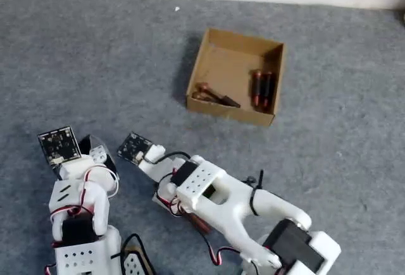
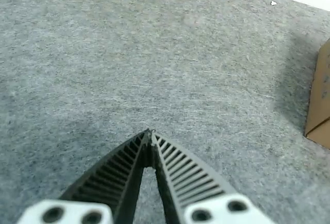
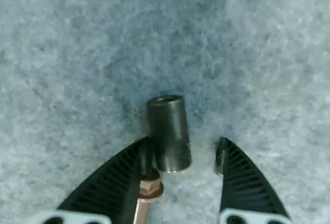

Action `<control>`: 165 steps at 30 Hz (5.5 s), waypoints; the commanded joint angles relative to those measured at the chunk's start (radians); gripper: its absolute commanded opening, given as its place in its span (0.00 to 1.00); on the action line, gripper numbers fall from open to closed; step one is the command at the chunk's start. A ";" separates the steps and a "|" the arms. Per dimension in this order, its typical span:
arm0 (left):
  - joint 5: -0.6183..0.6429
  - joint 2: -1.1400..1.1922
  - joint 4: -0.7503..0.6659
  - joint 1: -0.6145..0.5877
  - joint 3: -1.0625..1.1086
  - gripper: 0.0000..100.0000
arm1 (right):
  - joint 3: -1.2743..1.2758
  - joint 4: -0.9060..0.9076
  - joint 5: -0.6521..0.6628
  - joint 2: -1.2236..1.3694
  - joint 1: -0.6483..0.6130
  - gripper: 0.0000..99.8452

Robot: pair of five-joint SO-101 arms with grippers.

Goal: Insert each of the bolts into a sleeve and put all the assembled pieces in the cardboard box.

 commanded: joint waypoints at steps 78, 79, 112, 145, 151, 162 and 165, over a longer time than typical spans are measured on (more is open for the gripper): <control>0.824 1.466 -0.080 0.977 -0.562 0.28 | 0.334 -0.030 -0.180 -0.894 0.851 0.01; 0.824 1.463 -0.080 0.977 -0.562 0.28 | 0.334 -0.030 -0.180 -0.894 0.851 0.01; 0.051 0.819 -0.080 0.631 -0.489 0.01 | 0.447 0.156 -0.147 -1.316 0.654 0.01; 0.301 0.435 -0.643 0.642 -0.433 0.01 | 0.951 -0.372 -0.135 -1.724 0.392 0.01; 0.292 0.435 -0.781 0.690 -0.309 0.01 | 0.951 -0.380 -0.069 -1.724 0.381 0.01; 0.293 0.423 -0.830 0.716 -0.305 0.01 | 0.986 -0.378 -0.057 -1.724 0.361 0.01; 0.293 0.423 -0.825 0.714 -0.332 0.01 | 0.995 -0.380 -0.017 -1.724 0.361 0.01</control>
